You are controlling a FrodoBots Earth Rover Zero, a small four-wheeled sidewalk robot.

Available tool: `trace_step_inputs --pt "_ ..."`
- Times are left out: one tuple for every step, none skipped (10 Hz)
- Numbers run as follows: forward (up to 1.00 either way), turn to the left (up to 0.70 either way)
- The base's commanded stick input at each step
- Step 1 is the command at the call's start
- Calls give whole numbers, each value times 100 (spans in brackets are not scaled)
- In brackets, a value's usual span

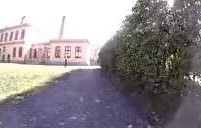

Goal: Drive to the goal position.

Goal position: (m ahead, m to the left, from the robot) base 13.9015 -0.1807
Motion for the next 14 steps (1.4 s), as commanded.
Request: trace_step_inputs --pt "0 0" --pt "0 0" --pt "0 0" --pt "0 0" --pt "3 0" --pt "65 0" --pt "70 18" --pt "70 26" --pt "70 33" --pt "70 25" --pt "70 8" --pt "70 0" --pt "70 0" --pt "70 0"
